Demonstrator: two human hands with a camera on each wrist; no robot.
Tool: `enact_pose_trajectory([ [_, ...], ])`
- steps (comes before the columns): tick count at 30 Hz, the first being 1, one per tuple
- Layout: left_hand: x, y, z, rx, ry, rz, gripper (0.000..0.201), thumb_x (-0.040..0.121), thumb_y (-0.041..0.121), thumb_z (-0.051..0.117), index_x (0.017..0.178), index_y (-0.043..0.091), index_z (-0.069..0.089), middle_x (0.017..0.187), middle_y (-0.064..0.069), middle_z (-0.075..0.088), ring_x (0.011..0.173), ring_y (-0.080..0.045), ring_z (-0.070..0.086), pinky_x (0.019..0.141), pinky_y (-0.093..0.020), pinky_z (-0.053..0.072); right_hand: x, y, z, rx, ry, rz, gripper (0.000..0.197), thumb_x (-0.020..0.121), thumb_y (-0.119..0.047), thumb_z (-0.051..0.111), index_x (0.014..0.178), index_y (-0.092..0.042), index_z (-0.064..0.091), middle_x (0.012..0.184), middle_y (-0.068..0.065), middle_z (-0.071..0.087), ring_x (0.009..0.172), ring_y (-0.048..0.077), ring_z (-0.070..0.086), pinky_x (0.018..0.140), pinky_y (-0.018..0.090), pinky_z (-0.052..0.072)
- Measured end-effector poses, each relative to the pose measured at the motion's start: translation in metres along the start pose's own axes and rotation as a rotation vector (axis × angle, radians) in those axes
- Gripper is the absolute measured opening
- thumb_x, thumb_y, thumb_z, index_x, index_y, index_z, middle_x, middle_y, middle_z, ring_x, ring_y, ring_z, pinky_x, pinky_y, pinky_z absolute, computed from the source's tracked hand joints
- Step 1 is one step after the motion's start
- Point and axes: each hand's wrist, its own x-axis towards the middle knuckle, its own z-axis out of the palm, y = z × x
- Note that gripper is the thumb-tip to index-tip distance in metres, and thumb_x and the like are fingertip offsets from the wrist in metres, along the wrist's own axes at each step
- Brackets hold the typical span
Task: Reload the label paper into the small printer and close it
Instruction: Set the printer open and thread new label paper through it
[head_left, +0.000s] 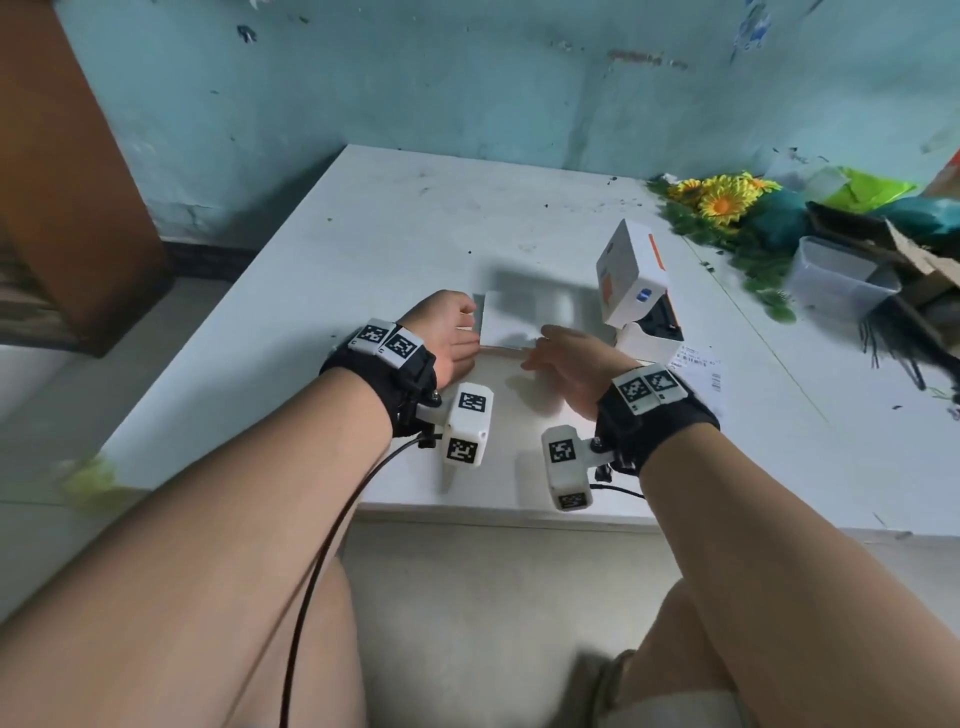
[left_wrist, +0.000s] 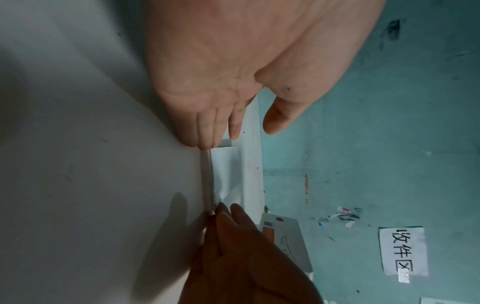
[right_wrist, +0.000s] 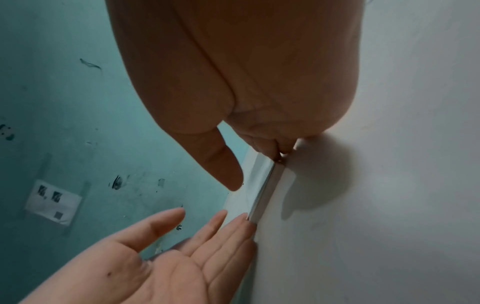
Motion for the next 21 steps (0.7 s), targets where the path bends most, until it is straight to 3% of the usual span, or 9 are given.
enact_pose_trajectory([
  [3, -0.017, 0.002, 0.004, 0.051, -0.024, 0.002, 0.025, 0.103, 0.031, 0.049, 0.112, 0.011, 0.062, 0.108, -0.011, 0.065, 0.107, -0.028, 0.058, 0.08, -0.035, 0.043, -0.034, -0.006, 0.001, 0.019, 0.01, -0.007, 0.032, 0.06, 0.004, 0.07, 0.089, -0.006, 0.063, 0.081, 0.004, 0.044, 0.086, 0.027, 0.042, 0.075, 0.04, 0.039],
  [5, -0.018, 0.0, 0.009, 0.078, -0.004, 0.004, 0.02, 0.103, 0.029, 0.049, 0.099, 0.013, 0.061, 0.102, -0.009, 0.064, 0.1, -0.026, 0.058, 0.082, -0.036, 0.042, -0.043, -0.009, 0.0, -0.025, 0.048, -0.014, 0.037, 0.076, 0.01, 0.068, 0.112, 0.0, 0.068, 0.082, 0.005, 0.045, 0.084, 0.027, 0.043, 0.075, 0.039, 0.036],
  [7, -0.015, -0.003, 0.013, 0.091, 0.027, 0.022, 0.019, 0.103, 0.028, 0.049, 0.097, 0.014, 0.06, 0.108, -0.01, 0.065, 0.097, -0.026, 0.06, 0.09, -0.038, 0.045, -0.041, -0.009, -0.005, -0.056, 0.041, -0.01, 0.048, 0.089, 0.011, 0.064, 0.128, -0.015, 0.063, 0.096, 0.005, 0.056, 0.088, 0.021, 0.053, 0.079, 0.032, 0.044],
  [9, -0.011, -0.004, 0.018, 0.091, 0.046, 0.053, 0.018, 0.102, 0.024, 0.048, 0.092, 0.017, 0.06, 0.108, -0.006, 0.067, 0.09, -0.027, 0.06, 0.089, -0.038, 0.046, -0.035, -0.009, -0.011, -0.011, 0.088, -0.035, 0.061, 0.089, 0.01, 0.065, 0.146, -0.008, 0.057, 0.114, 0.011, 0.065, 0.101, 0.023, 0.06, 0.087, 0.032, 0.047],
  [11, -0.005, -0.003, 0.02, 0.091, 0.074, 0.092, 0.018, 0.101, 0.019, 0.047, 0.087, 0.019, 0.059, 0.109, -0.003, 0.071, 0.08, -0.026, 0.061, 0.08, -0.035, 0.05, -0.029, -0.011, -0.015, -0.027, 0.172, -0.076, 0.065, 0.086, 0.001, 0.072, 0.148, -0.009, 0.058, 0.127, 0.014, 0.068, 0.104, 0.023, 0.064, 0.088, 0.033, 0.051],
  [14, 0.006, -0.001, 0.019, 0.119, 0.1, 0.123, 0.013, 0.101, 0.015, 0.05, 0.098, 0.016, 0.062, 0.114, -0.005, 0.075, 0.082, -0.024, 0.067, 0.067, -0.033, 0.059, -0.017, -0.012, -0.018, 0.0, 0.275, -0.076, 0.057, 0.081, -0.01, 0.075, 0.137, -0.007, 0.066, 0.121, 0.014, 0.069, 0.101, 0.025, 0.068, 0.084, 0.042, 0.055],
  [17, 0.018, 0.001, 0.012, 0.139, 0.081, 0.083, 0.01, 0.102, 0.018, 0.054, 0.104, 0.019, 0.064, 0.115, -0.003, 0.077, 0.094, -0.026, 0.066, 0.088, -0.04, 0.058, -0.005, -0.01, -0.019, 0.019, 0.305, -0.043, 0.009, 0.092, -0.007, 0.071, 0.093, 0.001, 0.074, 0.094, 0.015, 0.067, 0.082, 0.025, 0.061, 0.075, 0.039, 0.05],
  [19, 0.024, 0.003, 0.006, 0.084, 0.067, 0.04, 0.008, 0.1, 0.016, 0.055, 0.1, 0.018, 0.063, 0.116, -0.004, 0.078, 0.094, -0.026, 0.066, 0.092, -0.039, 0.057, 0.002, -0.01, -0.017, 0.007, 0.29, -0.018, 0.017, 0.096, -0.013, 0.073, 0.08, -0.008, 0.071, 0.096, 0.012, 0.073, 0.076, 0.02, 0.061, 0.078, 0.033, 0.055],
  [21, 0.026, 0.007, 0.004, 0.019, 0.051, 0.006, 0.009, 0.098, 0.014, 0.053, 0.095, 0.017, 0.06, 0.113, -0.004, 0.077, 0.092, -0.026, 0.066, 0.093, -0.038, 0.055, 0.006, -0.012, -0.018, 0.016, 0.281, -0.01, 0.017, 0.097, -0.019, 0.076, 0.083, -0.011, 0.07, 0.101, 0.009, 0.078, 0.073, 0.016, 0.062, 0.085, 0.031, 0.06],
])
